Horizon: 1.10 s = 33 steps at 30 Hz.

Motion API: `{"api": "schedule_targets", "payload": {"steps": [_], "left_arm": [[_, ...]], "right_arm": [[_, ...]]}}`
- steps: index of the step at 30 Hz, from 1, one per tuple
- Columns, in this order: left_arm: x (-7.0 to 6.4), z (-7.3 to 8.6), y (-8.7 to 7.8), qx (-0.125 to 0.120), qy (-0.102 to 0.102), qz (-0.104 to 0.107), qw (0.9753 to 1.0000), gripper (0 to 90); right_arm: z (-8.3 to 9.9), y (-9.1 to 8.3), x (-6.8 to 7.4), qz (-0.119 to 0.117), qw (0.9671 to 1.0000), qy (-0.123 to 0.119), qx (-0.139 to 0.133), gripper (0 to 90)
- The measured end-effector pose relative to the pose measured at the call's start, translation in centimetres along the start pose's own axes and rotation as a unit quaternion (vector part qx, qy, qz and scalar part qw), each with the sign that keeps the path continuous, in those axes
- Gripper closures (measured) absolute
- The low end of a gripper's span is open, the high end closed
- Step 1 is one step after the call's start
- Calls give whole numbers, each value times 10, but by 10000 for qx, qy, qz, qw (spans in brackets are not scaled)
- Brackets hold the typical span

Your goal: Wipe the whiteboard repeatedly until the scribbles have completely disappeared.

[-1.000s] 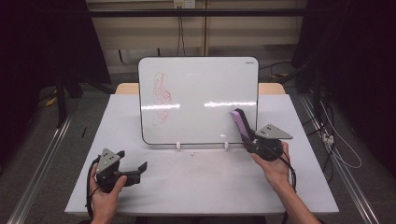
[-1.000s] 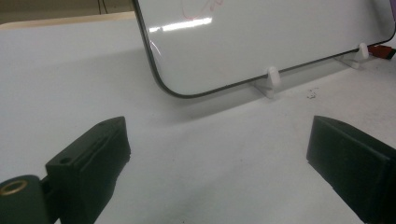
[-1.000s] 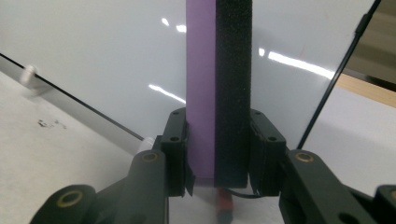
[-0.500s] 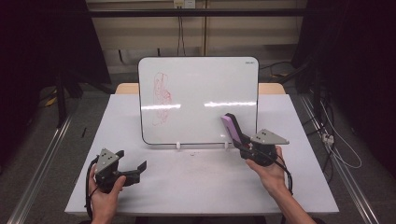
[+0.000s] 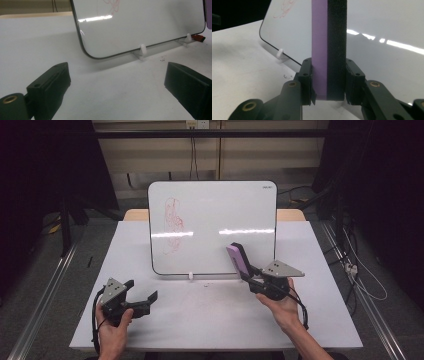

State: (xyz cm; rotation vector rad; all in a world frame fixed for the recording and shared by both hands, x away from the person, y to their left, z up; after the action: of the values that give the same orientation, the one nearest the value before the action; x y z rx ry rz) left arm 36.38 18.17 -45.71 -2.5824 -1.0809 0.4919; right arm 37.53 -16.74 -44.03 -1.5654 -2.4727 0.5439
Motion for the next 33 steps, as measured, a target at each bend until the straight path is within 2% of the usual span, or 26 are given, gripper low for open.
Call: {"api": "schedule_targets", "payload": {"steps": [4, 5, 6, 7, 10, 16, 17, 20, 25, 28, 33], "left_arm": [[-4, -4, 2, -31, 97, 14, 9999, 56], [-8, -8, 5, -68, 20, 152, 9999, 51], [-11, -9, 6, -90, -4, 205, 9997, 47], [-11, -9, 6, -90, -4, 205, 9997, 47], [-21, -17, 12, -106, 8, 464, 9989, 45], [-35, -30, 23, -127, 15, 635, 9979, 59], [-43, -37, 29, -202, 17, 748, 9970, 59], [-54, -49, 35, -313, 79, 880, 9956, 59], [-66, -56, 43, -400, 118, 1049, 9936, 46], [-71, -59, 48, -491, 75, 1145, 9922, 43], [-73, -63, 57, -655, 0, 1200, 9906, 68]], "right_arm": [[0, 1, 8, -118, 9999, -28, -58, 642], [0, 1, 9, -140, 9999, -12, -62, 642], [0, 1, 10, -175, 9998, -20, -75, 642], [-1, 2, 12, -186, 9998, -6, -86, 642], [-2, 3, 15, -254, 9996, 26, -125, 642], [-7, 6, 24, -368, 9990, 81, -225, 642], [-7, 7, 25, -382, 9989, 86, -240, 642], [-9, 11, 29, -426, 9987, 80, -278, 642], [-13, 15, 39, -563, 9980, 69, -288, 641], [-16, 18, 46, -689, 9970, 144, -326, 642], [-19, 23, 54, -895, 9938, 495, -431, 641]]}}
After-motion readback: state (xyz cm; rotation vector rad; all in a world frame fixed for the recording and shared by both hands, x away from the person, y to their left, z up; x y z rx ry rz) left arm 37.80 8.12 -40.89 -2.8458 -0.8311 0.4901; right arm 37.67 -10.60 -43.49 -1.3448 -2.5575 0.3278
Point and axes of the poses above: each handheld gripper's, and its own axes: y roughly forward along the jaws, z roughly out of its underside, x roughly to its left, the point moved 7 cm from there along y, roughly forward along the jaws, and after that the axes turned 11 degrees about z, right-handed, at the moved point
